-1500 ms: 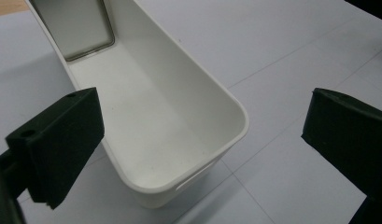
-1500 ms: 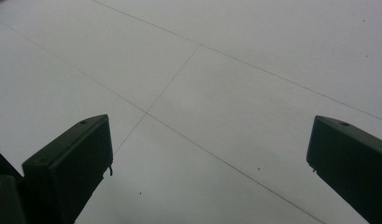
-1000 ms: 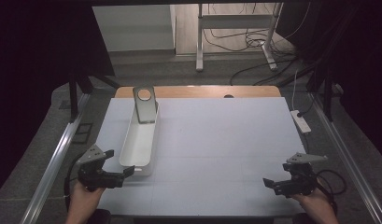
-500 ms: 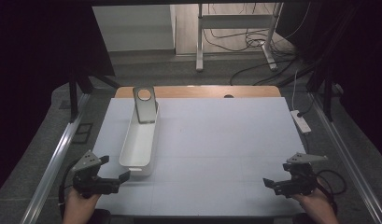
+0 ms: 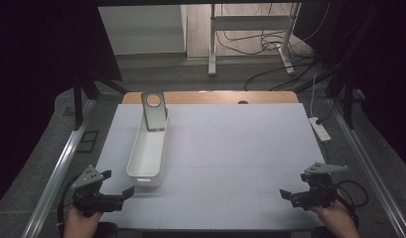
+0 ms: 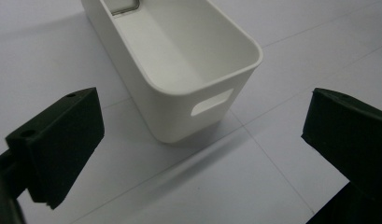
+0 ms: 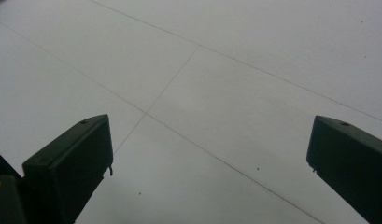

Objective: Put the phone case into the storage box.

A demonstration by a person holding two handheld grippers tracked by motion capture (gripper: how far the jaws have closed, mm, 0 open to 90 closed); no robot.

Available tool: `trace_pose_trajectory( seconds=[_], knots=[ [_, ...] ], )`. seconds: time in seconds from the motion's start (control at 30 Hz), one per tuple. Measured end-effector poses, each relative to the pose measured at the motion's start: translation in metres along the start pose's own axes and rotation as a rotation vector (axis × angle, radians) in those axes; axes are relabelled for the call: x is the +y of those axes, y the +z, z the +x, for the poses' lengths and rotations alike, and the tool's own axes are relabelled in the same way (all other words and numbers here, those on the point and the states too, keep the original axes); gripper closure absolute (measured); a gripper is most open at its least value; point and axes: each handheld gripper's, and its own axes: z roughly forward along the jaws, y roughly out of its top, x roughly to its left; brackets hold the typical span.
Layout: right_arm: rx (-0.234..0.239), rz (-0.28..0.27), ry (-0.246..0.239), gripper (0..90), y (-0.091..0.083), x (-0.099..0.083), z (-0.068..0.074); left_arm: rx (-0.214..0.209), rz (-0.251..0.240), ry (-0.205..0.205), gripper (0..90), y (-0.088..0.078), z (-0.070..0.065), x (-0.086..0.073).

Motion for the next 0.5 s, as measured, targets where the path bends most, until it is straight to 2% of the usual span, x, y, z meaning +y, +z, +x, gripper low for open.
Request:
trace_pose_trajectory(
  seconds=[0.5],
  knots=[
    [-0.001, 0.001, -0.001, 0.8, 0.0002, 0.0000, -0.0003, 0.010, 0.017, -0.010, 0.0, -0.0014, 0.0001, -0.0107]
  ],
)
